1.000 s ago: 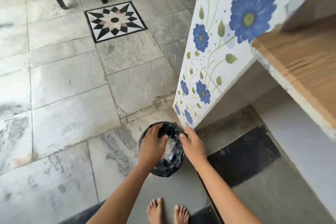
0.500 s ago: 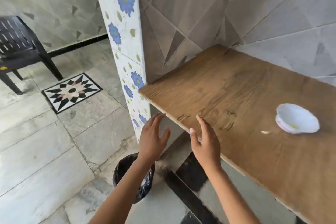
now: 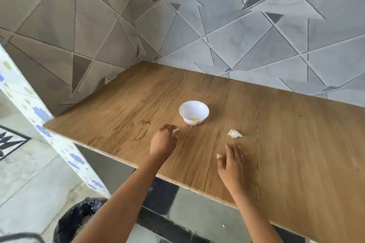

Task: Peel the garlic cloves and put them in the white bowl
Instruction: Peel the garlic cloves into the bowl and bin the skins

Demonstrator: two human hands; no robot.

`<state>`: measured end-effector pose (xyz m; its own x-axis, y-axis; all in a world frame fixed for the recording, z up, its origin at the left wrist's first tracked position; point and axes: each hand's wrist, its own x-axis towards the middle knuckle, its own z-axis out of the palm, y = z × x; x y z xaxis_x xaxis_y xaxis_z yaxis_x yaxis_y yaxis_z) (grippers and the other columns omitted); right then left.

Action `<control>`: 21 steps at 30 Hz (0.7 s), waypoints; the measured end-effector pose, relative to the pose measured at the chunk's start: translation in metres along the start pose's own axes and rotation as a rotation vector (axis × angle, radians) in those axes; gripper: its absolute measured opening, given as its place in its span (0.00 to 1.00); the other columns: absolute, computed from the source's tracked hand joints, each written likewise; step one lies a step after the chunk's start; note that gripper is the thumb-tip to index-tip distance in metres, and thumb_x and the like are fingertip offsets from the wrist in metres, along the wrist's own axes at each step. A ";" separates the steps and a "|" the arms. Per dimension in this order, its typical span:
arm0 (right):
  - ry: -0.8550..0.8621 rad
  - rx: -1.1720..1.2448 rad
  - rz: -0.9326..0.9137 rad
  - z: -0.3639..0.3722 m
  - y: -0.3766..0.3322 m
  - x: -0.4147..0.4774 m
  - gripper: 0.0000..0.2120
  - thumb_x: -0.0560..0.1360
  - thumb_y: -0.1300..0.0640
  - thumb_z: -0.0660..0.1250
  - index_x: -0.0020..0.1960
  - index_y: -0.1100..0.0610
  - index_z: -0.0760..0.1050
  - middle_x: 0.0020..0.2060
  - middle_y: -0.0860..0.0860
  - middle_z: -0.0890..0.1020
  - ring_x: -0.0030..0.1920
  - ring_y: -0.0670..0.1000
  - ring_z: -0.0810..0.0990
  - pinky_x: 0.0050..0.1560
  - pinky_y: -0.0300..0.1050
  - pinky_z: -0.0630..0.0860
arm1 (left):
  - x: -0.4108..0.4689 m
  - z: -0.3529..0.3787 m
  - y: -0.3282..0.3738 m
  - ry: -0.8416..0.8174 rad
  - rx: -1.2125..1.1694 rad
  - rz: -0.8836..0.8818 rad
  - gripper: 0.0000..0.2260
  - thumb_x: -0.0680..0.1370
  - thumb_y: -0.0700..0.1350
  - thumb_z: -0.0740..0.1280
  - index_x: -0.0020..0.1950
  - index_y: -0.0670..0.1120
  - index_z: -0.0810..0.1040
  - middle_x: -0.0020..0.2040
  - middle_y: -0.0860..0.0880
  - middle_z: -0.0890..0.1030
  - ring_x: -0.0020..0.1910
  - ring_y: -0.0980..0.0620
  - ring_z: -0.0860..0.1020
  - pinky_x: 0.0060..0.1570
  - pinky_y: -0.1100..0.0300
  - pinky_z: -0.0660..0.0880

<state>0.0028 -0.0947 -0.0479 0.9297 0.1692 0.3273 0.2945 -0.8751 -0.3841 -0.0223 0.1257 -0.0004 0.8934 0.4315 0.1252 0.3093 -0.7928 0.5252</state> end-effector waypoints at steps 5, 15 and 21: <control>-0.045 -0.155 0.038 0.003 0.002 0.001 0.28 0.73 0.47 0.51 0.57 0.66 0.78 0.57 0.63 0.80 0.59 0.64 0.78 0.58 0.62 0.73 | 0.029 0.008 0.004 -0.108 0.173 -0.038 0.11 0.78 0.42 0.61 0.58 0.44 0.79 0.57 0.45 0.77 0.52 0.41 0.78 0.46 0.52 0.75; -0.077 -0.213 0.072 0.005 0.001 0.003 0.30 0.79 0.44 0.44 0.60 0.61 0.78 0.60 0.60 0.78 0.62 0.61 0.76 0.62 0.60 0.69 | 0.089 -0.009 0.046 -0.010 -0.044 0.209 0.09 0.76 0.44 0.64 0.50 0.48 0.83 0.49 0.46 0.82 0.47 0.45 0.79 0.39 0.59 0.71; -0.125 -0.240 0.100 -0.004 -0.004 0.003 0.29 0.80 0.43 0.45 0.61 0.58 0.78 0.60 0.56 0.79 0.62 0.56 0.77 0.62 0.54 0.66 | 0.126 0.021 0.066 -0.279 0.362 0.137 0.11 0.78 0.45 0.60 0.56 0.47 0.78 0.58 0.48 0.79 0.58 0.48 0.77 0.54 0.59 0.72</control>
<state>0.0031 -0.0924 -0.0422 0.9759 0.1186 0.1832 0.1533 -0.9700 -0.1887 0.1169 0.1188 0.0324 0.9720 0.2193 -0.0842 0.2316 -0.9548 0.1865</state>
